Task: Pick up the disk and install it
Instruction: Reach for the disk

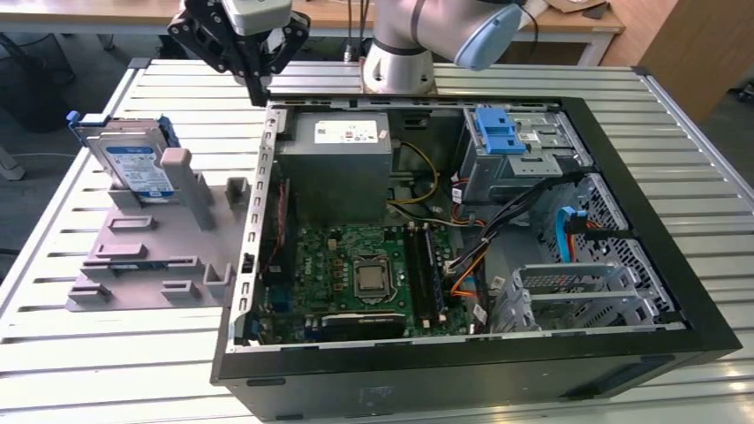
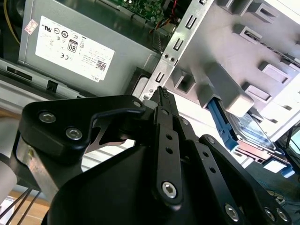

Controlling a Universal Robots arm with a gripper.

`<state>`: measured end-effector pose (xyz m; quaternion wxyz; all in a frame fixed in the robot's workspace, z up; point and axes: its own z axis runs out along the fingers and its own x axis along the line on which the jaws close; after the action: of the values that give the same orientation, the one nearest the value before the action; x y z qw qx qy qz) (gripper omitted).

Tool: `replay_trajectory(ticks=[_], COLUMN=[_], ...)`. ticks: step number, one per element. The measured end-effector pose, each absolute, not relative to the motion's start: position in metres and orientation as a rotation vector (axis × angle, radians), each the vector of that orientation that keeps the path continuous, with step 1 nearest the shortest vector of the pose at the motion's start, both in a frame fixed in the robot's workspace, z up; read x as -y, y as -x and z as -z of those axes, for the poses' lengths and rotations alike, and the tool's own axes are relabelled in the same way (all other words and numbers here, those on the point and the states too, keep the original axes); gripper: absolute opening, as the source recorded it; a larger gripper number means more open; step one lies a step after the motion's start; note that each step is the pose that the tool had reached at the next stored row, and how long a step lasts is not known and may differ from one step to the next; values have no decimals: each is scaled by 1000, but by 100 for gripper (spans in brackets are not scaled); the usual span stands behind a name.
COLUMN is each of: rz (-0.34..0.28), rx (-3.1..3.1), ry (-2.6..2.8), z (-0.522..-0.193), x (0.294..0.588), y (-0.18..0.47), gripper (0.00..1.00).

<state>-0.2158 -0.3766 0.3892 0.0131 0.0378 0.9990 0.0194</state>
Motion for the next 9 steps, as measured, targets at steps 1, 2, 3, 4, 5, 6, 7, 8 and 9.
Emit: replay_trajectory(ticks=[1, 2, 3, 4, 5, 6, 7, 8, 9], rz=[-61, -61, -61, -61, -61, -61, -61, -61, -61], rx=[-3113, -3113, -3113, -3113, -3113, -3113, -3113, -3113, -3113], ry=[-118, -118, -118, -118, -118, -118, -118, -118, -118], z=[-389, -389, -389, -389, -389, -389, -389, -389, -389], x=[376, 376, 376, 376, 375, 375, 375, 375, 375], y=[217, 218, 218, 219, 220, 221, 222, 223, 224], gripper=[11, 11, 11, 11, 11, 11, 11, 11, 11])
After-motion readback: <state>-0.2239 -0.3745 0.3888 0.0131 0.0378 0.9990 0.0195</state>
